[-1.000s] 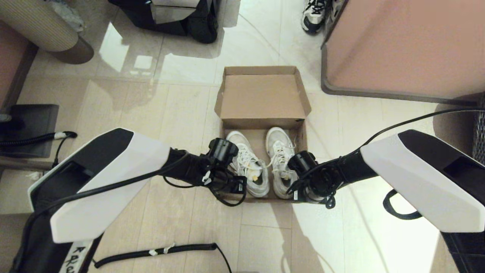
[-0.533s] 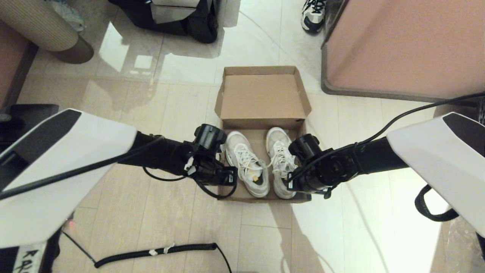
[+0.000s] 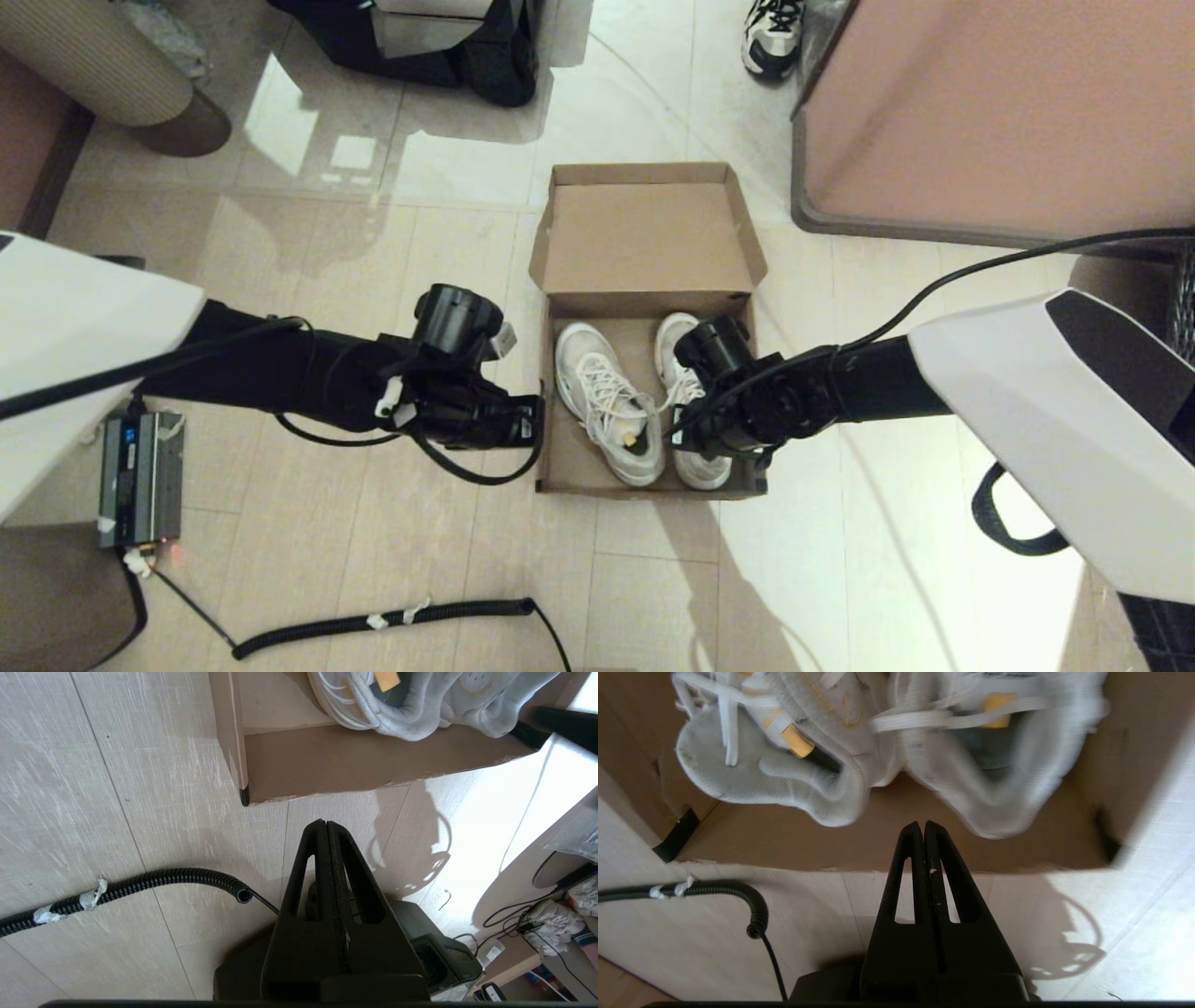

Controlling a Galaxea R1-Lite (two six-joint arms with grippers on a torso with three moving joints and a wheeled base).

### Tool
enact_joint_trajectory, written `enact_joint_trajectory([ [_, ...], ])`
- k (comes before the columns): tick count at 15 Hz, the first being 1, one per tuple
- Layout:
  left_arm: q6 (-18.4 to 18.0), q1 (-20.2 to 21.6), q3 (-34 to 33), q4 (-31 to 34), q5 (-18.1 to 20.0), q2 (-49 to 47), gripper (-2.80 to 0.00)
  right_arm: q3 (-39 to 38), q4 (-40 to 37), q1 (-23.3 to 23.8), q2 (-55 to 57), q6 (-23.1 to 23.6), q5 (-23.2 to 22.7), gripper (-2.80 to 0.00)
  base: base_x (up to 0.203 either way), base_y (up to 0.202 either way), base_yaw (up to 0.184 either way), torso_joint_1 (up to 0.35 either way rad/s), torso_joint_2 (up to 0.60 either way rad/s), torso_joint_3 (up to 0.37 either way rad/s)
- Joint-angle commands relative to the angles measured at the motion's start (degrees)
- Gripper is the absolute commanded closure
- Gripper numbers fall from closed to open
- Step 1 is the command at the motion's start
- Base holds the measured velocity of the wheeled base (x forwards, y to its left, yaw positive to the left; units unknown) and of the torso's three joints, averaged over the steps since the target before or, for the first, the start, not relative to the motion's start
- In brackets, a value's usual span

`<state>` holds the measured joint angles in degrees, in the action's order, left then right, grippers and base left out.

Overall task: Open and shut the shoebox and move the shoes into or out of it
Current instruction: Put the shoes out of the shoe box

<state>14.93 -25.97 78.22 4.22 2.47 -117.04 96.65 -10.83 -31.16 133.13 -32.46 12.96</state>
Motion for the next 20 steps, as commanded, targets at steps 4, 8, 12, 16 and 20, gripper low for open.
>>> enact_joint_trajectory([
  [4,0.18,0.04,-0.79,-0.26,0.07,0.5,0.0,6.95,-0.13,-1.25,5.57,-0.15,0.06,0.0,0.0,0.0,0.0,0.0,0.0,0.0],
  [8,0.18,0.13,-0.81,-1.84,0.07,-0.2,0.0,7.59,-1.47,-1.27,4.75,-0.23,0.64,-2.8,0.0,0.0,0.0,0.0,0.0,0.0],
  [12,0.13,1.34,-1.31,-1.84,-0.01,-0.47,0.0,7.91,-1.25,-1.12,5.81,-0.23,2.41,-2.8,0.0,0.0,0.0,0.0,0.0,0.0],
  [16,0.1,2.15,-2.78,-1.93,0.07,-0.2,0.0,14.33,-1.34,-1.09,10.5,-0.22,3.46,-2.8,0.0,0.0,0.0,0.0,0.0,0.0],
  [20,0.18,2.5,-3.16,-1.93,0.07,0.06,0.0,15.67,-0.96,-1.18,14.34,-0.05,5.1,-2.8,0.0,0.0,0.0,0.0,0.0,0.0],
])
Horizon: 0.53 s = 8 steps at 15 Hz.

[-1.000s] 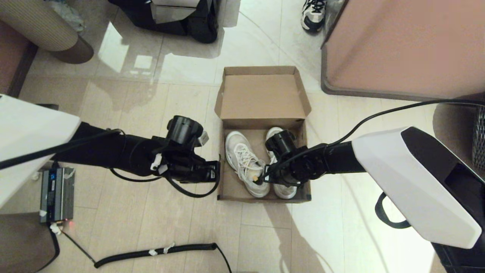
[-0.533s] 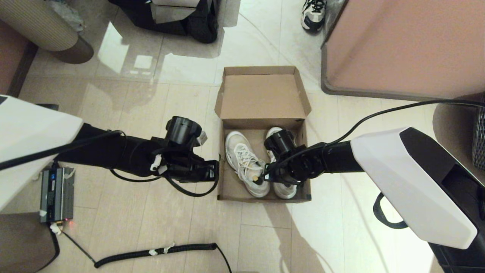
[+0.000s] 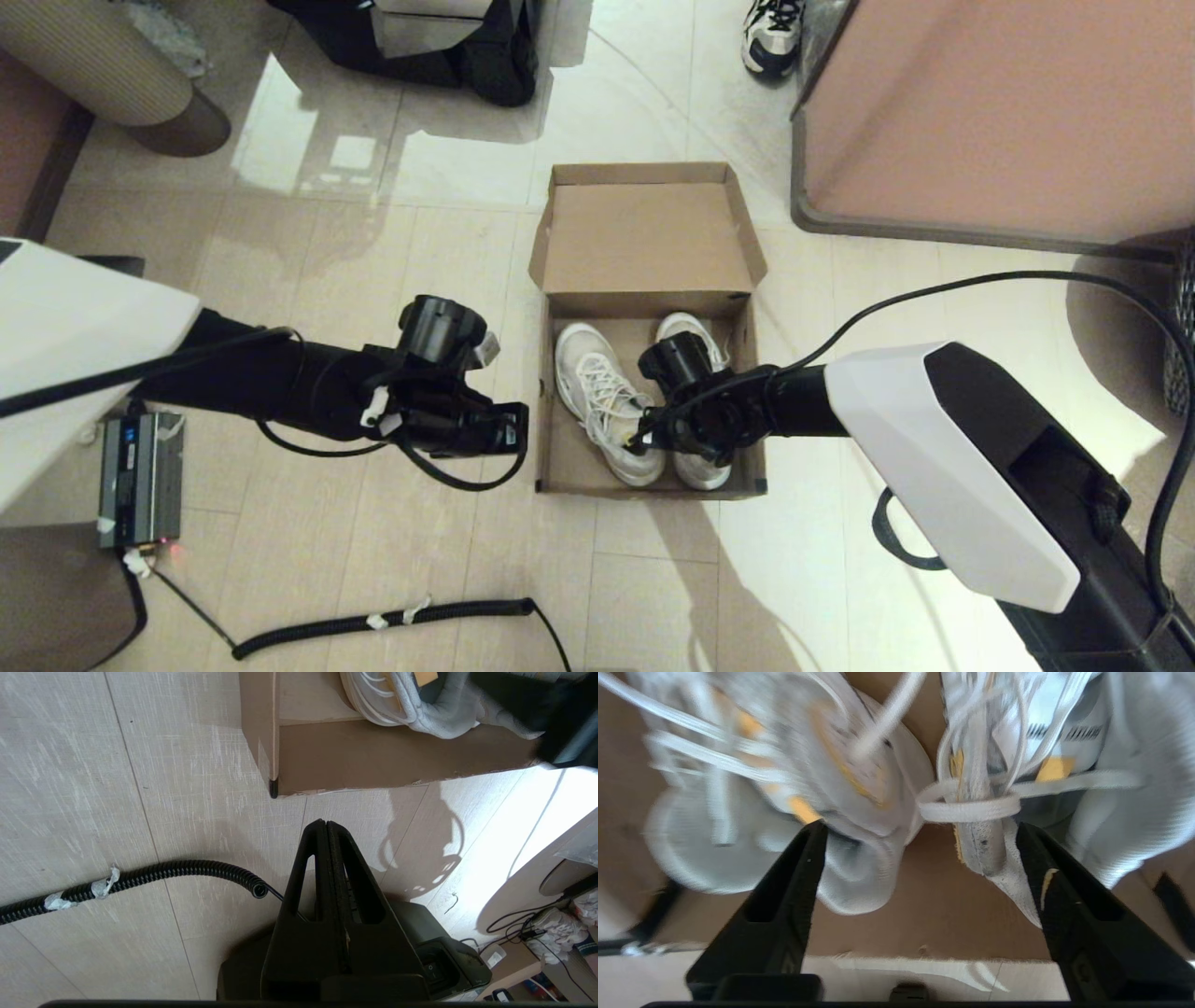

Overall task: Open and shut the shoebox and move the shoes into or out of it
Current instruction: Put the shoes out of the shoe box

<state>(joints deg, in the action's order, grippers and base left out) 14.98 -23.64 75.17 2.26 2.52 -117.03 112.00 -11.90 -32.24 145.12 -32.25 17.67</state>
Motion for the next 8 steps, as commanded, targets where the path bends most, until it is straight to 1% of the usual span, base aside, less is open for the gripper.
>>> enact_joint_trajectory([
  [1,0.14,0.2,-0.11,0.03,0.03,0.02,0.0,0.33,1.34,-0.1,3.17,-0.19,1.53,-2.8,0.0,0.0,0.0,0.0,0.0,0.0],
  [3,0.14,0.17,-0.28,0.03,0.03,0.05,0.0,0.33,4.98,-0.13,4.86,0.22,4.66,-2.8,0.0,0.0,0.0,0.0,0.0,0.0],
  [5,0.14,0.26,-0.37,0.03,0.03,0.22,0.0,0.5,6.2,-0.19,5.6,0.17,5.83,-2.8,0.0,0.0,0.0,0.0,0.0,0.0],
  [6,0.14,0.22,-0.37,0.03,0.03,0.18,0.0,0.5,6.71,-0.19,5.92,0.25,5.96,0.0,0.0,0.0,0.0,0.0,0.0,0.0],
  [8,0.14,0.24,-0.37,0.03,0.03,0.22,0.0,0.5,6.89,-0.19,6.22,0.52,6.5,0.0,0.0,0.0,0.0,0.0,0.0,0.0],
])
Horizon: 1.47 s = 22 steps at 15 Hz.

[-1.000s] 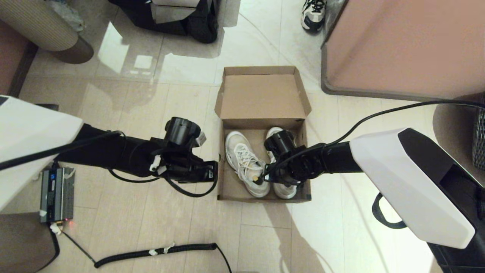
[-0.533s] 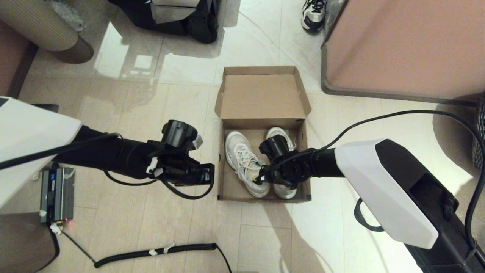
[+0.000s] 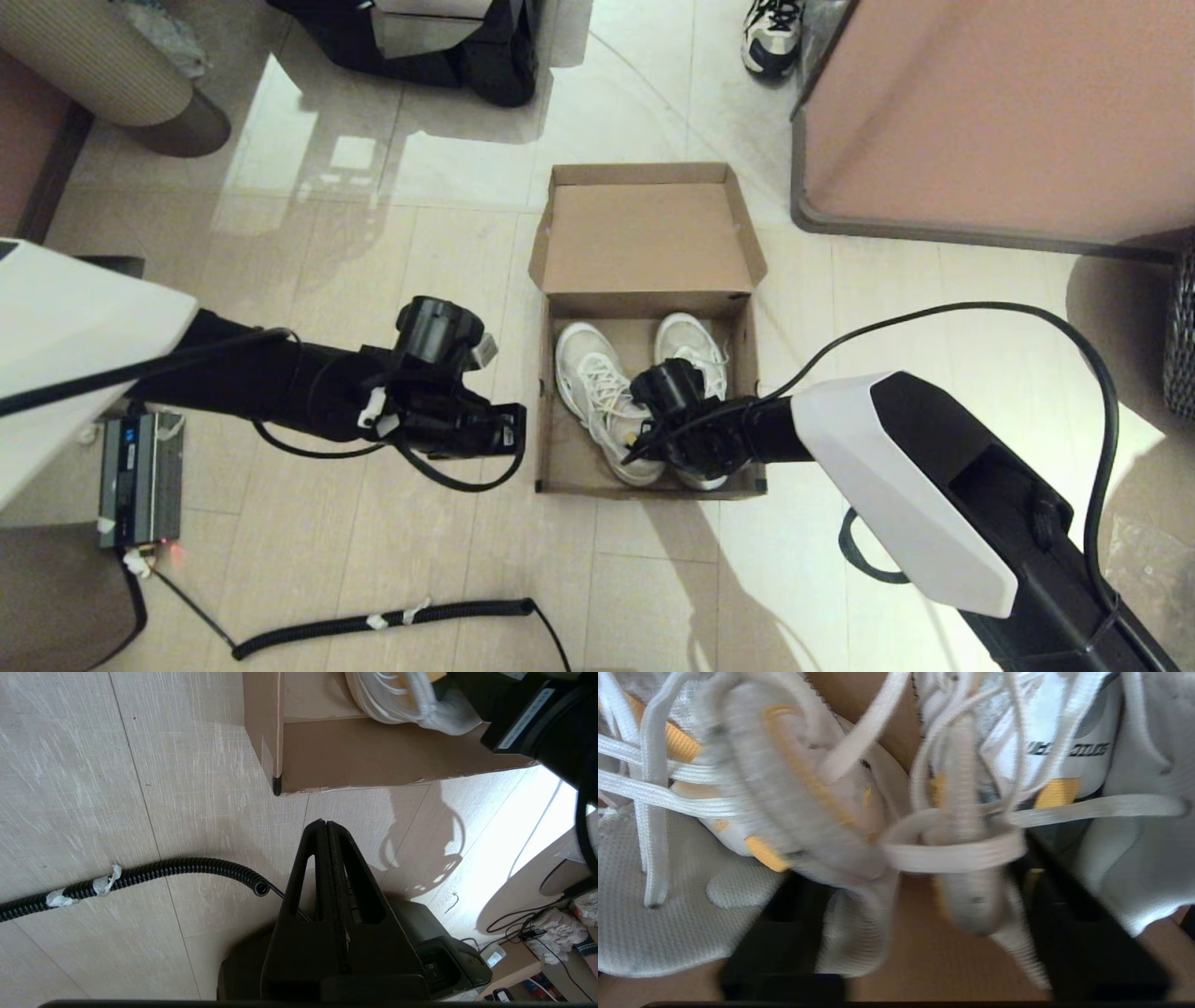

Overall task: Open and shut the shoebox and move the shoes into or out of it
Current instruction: Put the shoes out of the shoe box

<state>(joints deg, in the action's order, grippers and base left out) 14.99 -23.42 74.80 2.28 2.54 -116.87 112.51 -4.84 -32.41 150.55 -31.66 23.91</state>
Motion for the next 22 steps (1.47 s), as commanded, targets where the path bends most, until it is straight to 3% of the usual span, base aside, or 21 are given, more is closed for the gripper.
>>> enact_joint_trajectory([
  [1,0.12,0.04,-0.01,0.01,0.01,0.06,0.0,-0.01,-0.17,-0.02,0.88,0.04,0.26,0.0,0.0,0.0,0.0,0.0,0.0,0.0],
  [12,0.03,0.13,-1.85,-3.6,0.01,0.94,0.0,-0.18,-1.0,-0.81,-2.54,0.97,0.76,0.0,0.0,0.0,0.0,0.0,0.0,0.0],
  [22,0.03,-0.22,-1.62,-4.73,-0.07,0.94,0.0,-1.66,-15.23,-2.86,-17.61,0.03,-2.9,0.0,0.0,0.0,0.0,0.0,0.0,0.0],
])
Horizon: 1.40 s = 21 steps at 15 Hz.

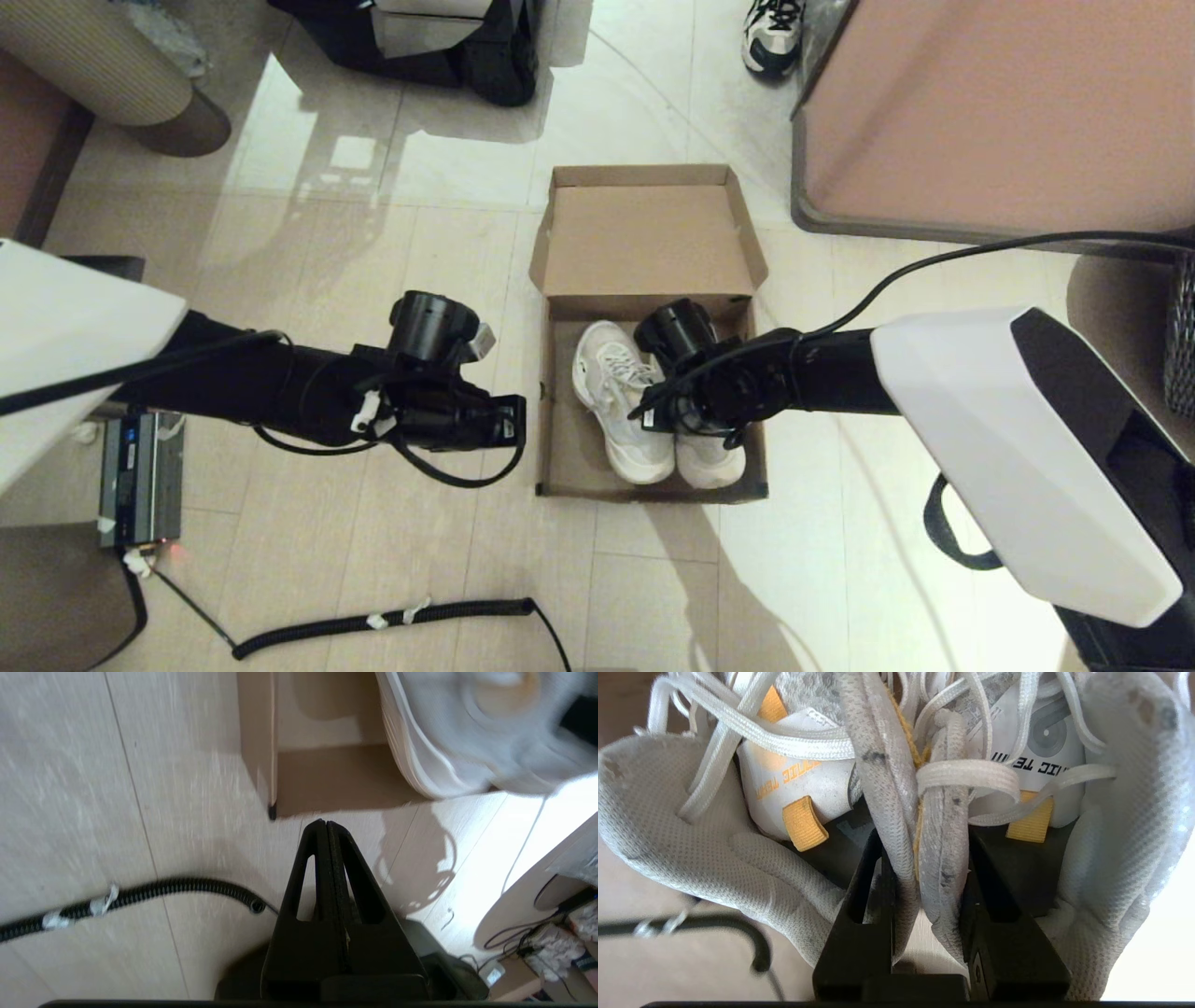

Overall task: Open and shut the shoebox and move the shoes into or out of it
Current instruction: Put the shoes out of the shoe box

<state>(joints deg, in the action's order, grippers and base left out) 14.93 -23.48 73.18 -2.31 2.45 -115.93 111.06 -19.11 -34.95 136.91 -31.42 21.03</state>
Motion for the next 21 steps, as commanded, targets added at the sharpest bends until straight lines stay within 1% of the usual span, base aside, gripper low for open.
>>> enact_joint_trajectory([
  [1,0.01,-0.25,-0.14,-0.55,0.01,0.06,0.0,-0.27,-2.28,-0.37,-5.2,-0.22,-0.16,0.0,0.0,0.0,0.0,0.0,0.0,0.0],
  [5,-0.07,-0.43,-0.23,-0.5,-0.12,0.53,0.0,-0.75,-7.69,-0.38,-11.03,-0.46,-1.43,0.0,0.0,0.0,0.0,0.0,0.0,0.0],
  [12,-0.14,-0.98,-2.64,0.09,-1.07,3.87,0.0,-0.74,-17.08,0.61,-23.42,-0.49,-1.78,0.0,0.0,0.0,0.0,0.0,0.0,0.0],
  [14,0.12,-0.9,-4.57,-0.72,-0.82,5.26,0.0,-0.75,-20.24,2.75,-26.94,-0.49,-1.78,0.0,0.0,0.0,0.0,0.0,0.0,0.0],
  [16,0.19,-0.45,-6.15,-2.14,-0.6,6.33,0.0,-1.12,-22.82,6.22,-29.6,-0.48,-1.78,0.0,0.0,0.0,0.0,0.0,0.0,0.0],
  [18,0.12,0.23,-6.89,-4.18,-0.86,6.33,0.0,-4.38,-23.29,8.98,-31.77,-0.38,-1.71,0.0,0.0,0.0,0.0,0.0,0.0,0.0],
  [21,0.01,1.91,-6.9,-6.42,-1.14,5.89,0.0,-12.12,-23.04,13.43,-34.02,-0.42,-2.02,0.0,0.0,0.0,0.0,0.0,0.0,0.0],
])
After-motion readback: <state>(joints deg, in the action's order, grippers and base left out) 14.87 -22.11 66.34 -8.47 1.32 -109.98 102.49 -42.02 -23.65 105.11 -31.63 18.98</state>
